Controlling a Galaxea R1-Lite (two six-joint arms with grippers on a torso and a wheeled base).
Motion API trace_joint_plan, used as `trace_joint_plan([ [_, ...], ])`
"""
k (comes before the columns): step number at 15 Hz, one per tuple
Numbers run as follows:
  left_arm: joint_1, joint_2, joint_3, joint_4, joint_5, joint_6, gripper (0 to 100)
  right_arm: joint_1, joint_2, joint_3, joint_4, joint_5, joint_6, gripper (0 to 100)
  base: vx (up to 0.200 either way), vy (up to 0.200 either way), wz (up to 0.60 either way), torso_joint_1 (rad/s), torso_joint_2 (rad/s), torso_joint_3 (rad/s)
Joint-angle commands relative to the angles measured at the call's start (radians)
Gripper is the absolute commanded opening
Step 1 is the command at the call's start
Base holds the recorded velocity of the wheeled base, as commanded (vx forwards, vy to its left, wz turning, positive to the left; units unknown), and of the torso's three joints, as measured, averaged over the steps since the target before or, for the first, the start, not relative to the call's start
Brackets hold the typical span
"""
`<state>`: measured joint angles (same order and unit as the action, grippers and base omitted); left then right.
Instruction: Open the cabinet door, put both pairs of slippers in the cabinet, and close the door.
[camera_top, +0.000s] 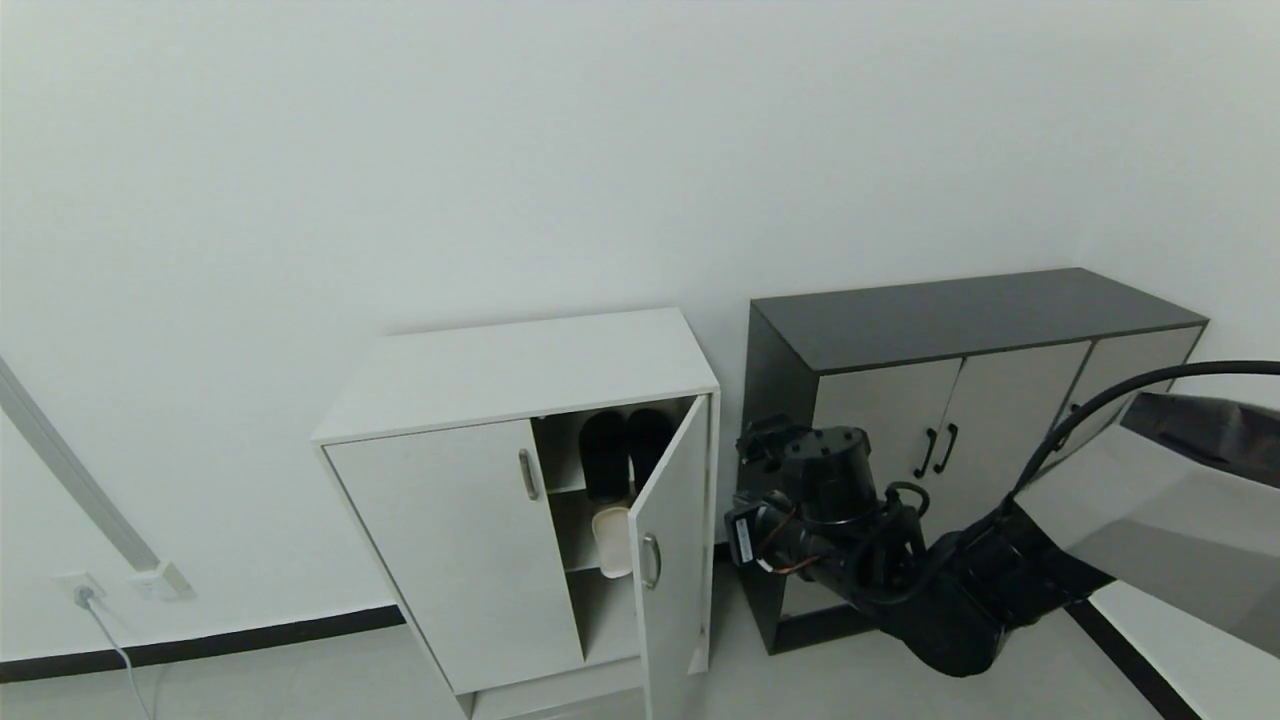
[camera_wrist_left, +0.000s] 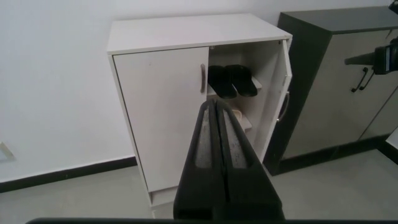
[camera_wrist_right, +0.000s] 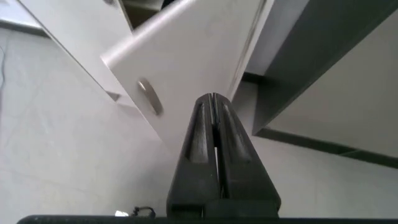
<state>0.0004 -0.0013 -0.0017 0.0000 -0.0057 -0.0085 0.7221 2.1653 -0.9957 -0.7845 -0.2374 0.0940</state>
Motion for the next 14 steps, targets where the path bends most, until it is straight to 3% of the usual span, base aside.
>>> trace_joint_plan([
  [1,0.000,0.001,0.000,0.000,0.000,-0.001,0,0.010,-0.004,0.025,-0.038,0.004,-0.002,0,0.000,0.000,0.60,-0.007,0.01,0.007],
  [4,0.001,0.001,0.000,0.000,0.000,-0.001,0,0.003,-0.004,0.043,-0.065,0.036,0.001,0,0.000,0.000,0.60,0.001,0.00,0.001],
  [9,0.001,0.001,0.000,0.000,0.000,-0.001,0,-0.012,0.004,0.085,-0.145,0.063,-0.004,0,0.000,0.000,0.00,0.000,0.00,0.000],
  [12,0.001,0.001,0.000,0.000,0.000,0.002,0,-0.024,-0.038,0.192,-0.147,0.072,-0.005,0,0.000,0.000,0.00,0.000,0.00,0.000],
  [14,0.001,0.001,0.000,0.000,0.000,0.001,0,-0.023,-0.056,0.292,-0.185,0.089,-0.007,0,0.200,0.000,0.00,-0.002,0.00,0.005],
])
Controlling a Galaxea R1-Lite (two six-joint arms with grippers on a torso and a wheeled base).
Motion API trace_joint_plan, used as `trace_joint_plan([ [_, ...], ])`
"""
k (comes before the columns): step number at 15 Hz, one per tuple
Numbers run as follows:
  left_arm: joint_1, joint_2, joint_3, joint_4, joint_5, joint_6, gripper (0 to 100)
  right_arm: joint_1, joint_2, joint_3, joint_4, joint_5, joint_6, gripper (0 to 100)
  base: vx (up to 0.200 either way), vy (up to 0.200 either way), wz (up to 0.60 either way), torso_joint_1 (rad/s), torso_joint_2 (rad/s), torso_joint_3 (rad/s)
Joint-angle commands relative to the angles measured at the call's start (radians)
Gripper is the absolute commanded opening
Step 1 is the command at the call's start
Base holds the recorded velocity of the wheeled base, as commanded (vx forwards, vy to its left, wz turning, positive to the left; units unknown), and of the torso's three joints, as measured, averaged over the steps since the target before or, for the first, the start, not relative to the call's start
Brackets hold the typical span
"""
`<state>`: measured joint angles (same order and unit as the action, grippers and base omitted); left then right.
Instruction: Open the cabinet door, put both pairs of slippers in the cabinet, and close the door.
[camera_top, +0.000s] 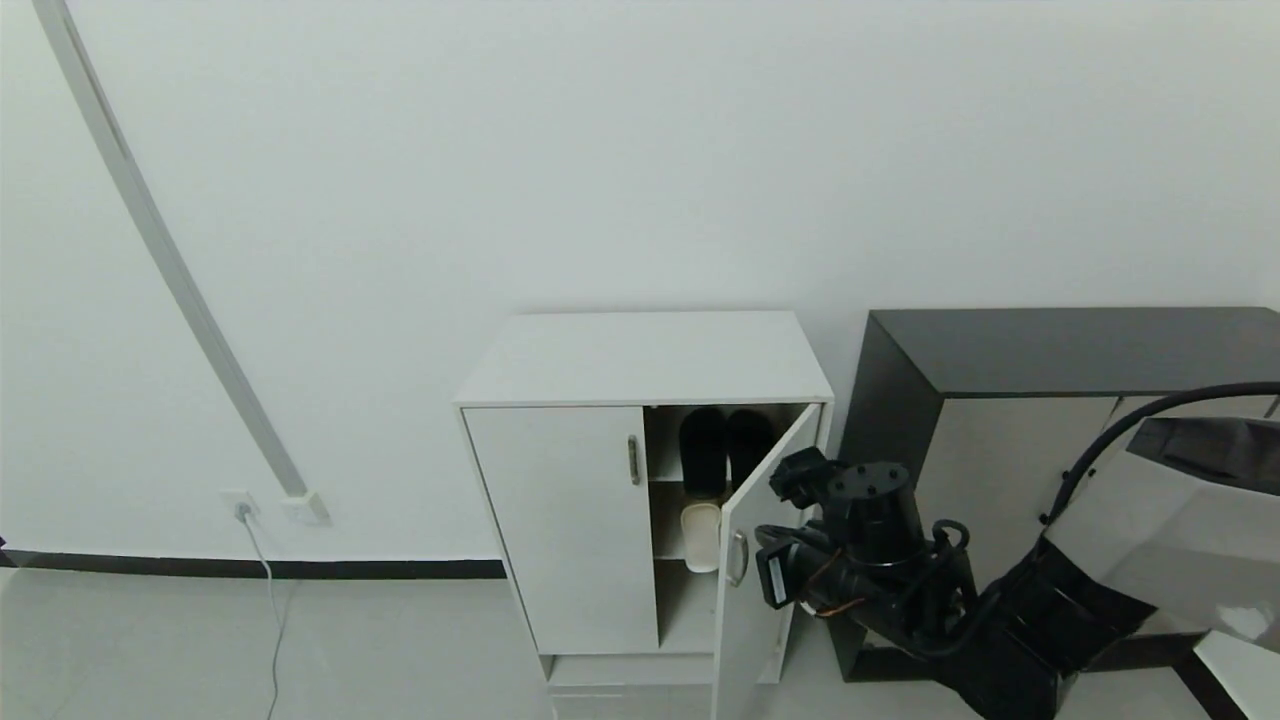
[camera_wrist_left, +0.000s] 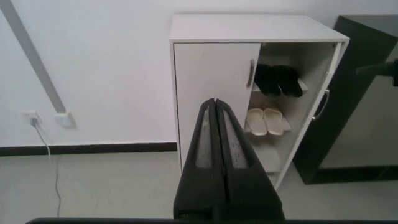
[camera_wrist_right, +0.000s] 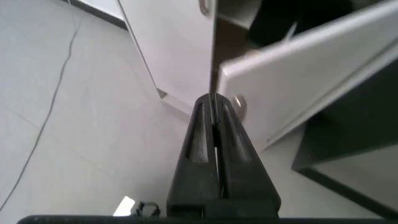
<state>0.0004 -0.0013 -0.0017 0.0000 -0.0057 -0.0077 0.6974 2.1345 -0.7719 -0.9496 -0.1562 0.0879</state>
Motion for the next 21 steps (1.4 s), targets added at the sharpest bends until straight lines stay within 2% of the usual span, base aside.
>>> trace_joint_plan([
  [1,0.001,0.001,0.000,0.000,0.000,0.000,0,0.002,-0.022,0.100,-0.049,0.007,0.000,0,0.200,0.000,0.00,-0.012,0.00,0.012],
  [4,0.000,0.001,0.000,0.000,0.000,0.000,0,0.002,0.012,0.157,-0.078,0.010,-0.010,0,0.200,0.000,0.00,-0.001,0.00,0.007],
  [6,0.001,0.001,0.000,0.000,0.000,0.000,0,0.002,0.044,0.149,-0.097,0.010,-0.011,0,0.200,0.000,0.00,0.005,0.00,0.005],
  [8,0.001,0.001,0.000,0.000,0.000,0.002,0,-0.001,0.078,0.123,-0.094,0.014,-0.013,0,0.000,0.000,0.00,0.000,0.00,0.000],
  [12,0.000,0.001,0.000,0.000,0.000,0.002,0,-0.029,0.147,-0.006,-0.083,0.015,-0.013,0,0.000,0.000,0.00,0.000,0.00,0.000],
  [21,0.001,0.001,0.000,0.000,0.000,0.000,0,-0.101,0.251,-0.279,0.052,0.015,-0.013,0,0.000,0.000,0.00,0.000,0.00,0.000],
])
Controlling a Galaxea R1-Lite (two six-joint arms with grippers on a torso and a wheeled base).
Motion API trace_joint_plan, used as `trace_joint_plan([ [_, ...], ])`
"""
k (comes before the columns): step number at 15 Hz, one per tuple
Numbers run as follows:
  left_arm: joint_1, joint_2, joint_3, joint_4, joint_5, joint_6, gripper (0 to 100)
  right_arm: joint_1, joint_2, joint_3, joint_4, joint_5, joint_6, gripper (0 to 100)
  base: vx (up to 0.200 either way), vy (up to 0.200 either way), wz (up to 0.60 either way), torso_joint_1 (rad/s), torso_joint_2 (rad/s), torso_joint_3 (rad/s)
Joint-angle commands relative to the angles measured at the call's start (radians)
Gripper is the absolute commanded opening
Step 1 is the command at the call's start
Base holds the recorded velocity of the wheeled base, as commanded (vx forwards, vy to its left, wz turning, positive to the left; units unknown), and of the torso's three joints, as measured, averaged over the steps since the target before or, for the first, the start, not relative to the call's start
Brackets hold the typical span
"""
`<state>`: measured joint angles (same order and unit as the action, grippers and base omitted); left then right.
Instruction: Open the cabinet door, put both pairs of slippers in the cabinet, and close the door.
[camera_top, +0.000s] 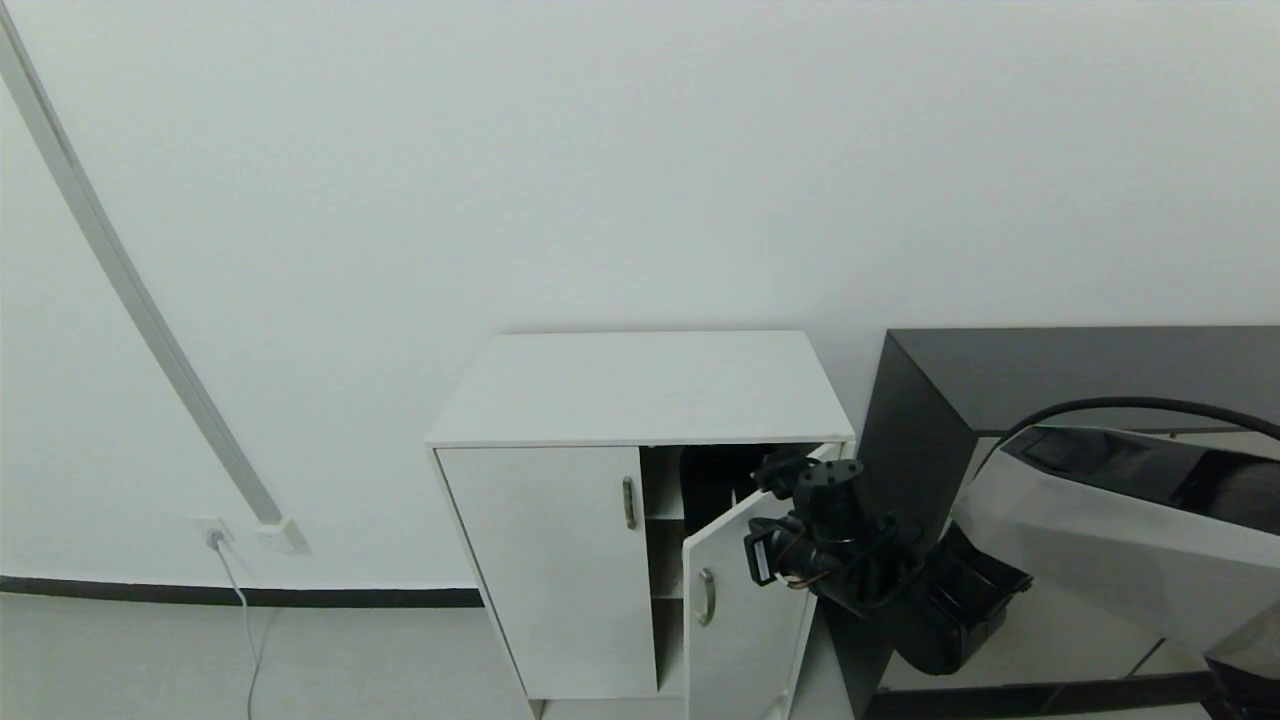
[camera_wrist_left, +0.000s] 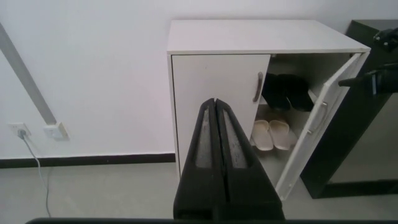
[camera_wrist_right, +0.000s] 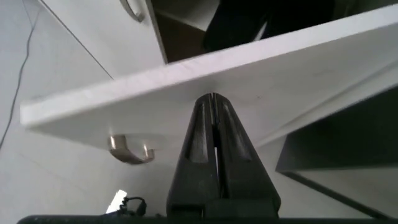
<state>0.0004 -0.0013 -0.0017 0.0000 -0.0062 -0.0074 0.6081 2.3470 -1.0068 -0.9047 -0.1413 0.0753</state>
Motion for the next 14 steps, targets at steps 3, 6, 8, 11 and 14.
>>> trace_joint_plan([
  [3,0.001,0.001,0.000,0.000,0.000,0.000,0,-0.018,0.064,-0.102,0.021,0.000,0.000,0,0.000,0.000,0.00,0.000,0.00,0.000],
  [6,0.000,0.001,0.000,0.000,0.000,0.000,0,-0.024,0.087,-0.159,0.044,-0.001,0.000,0,0.000,0.000,0.00,0.000,0.00,0.000],
  [8,0.000,0.001,0.000,0.000,0.000,0.000,0,-0.028,0.107,-0.208,0.063,-0.001,0.000,0,0.000,0.000,0.00,0.000,0.00,0.000],
  [11,0.001,0.001,0.000,0.000,0.000,0.000,0,-0.031,0.126,-0.260,0.104,-0.001,0.000,0,0.000,0.000,0.00,0.000,0.00,0.000],
  [14,0.001,0.001,0.000,0.000,0.000,0.000,0,-0.039,0.149,-0.319,0.135,-0.006,0.000,0,0.000,0.000,0.00,0.000,0.00,0.000],
])
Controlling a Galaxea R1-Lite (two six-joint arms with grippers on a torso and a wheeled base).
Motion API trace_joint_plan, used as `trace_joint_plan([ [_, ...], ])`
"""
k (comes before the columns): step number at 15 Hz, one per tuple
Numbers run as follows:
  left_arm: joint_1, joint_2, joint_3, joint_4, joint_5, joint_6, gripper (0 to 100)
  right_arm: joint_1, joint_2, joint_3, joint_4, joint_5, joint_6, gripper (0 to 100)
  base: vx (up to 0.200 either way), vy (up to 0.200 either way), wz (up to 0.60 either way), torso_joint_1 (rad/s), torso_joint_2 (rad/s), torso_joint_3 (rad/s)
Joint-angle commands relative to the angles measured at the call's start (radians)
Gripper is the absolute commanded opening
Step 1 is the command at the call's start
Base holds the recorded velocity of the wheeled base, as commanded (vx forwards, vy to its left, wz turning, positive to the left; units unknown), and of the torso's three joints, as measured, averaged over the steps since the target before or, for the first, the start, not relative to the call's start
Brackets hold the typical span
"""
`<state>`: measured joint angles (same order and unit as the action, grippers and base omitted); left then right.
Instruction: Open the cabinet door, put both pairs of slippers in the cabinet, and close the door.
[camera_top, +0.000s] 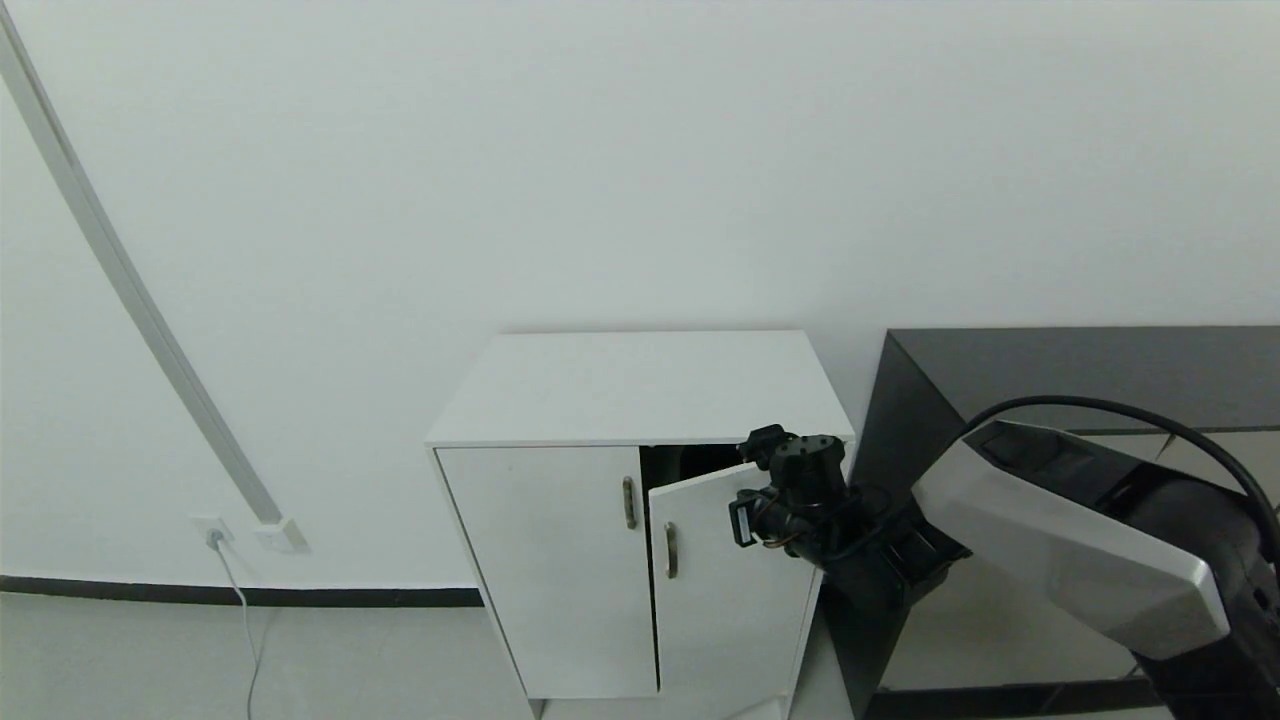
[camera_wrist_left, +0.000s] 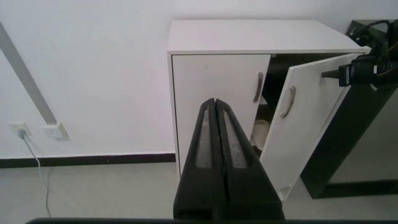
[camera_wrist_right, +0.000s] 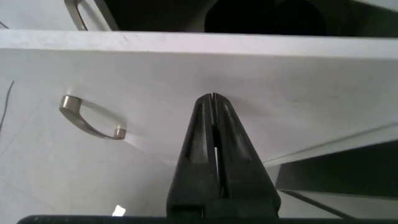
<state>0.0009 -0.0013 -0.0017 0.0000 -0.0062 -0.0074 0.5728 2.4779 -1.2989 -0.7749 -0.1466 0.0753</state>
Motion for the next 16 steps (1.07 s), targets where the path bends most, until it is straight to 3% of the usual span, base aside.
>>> trace_joint_plan([
  [1,0.001,0.001,0.000,0.000,0.000,0.000,0,-0.011,0.023,-0.051,0.028,-0.001,0.000,0,0.000,0.000,0.00,0.000,0.00,0.000],
  [16,0.001,0.001,0.000,0.000,0.002,-0.002,0,-0.054,0.064,-0.212,0.123,-0.002,-0.028,0,0.000,0.000,0.00,0.000,0.00,0.000],
])
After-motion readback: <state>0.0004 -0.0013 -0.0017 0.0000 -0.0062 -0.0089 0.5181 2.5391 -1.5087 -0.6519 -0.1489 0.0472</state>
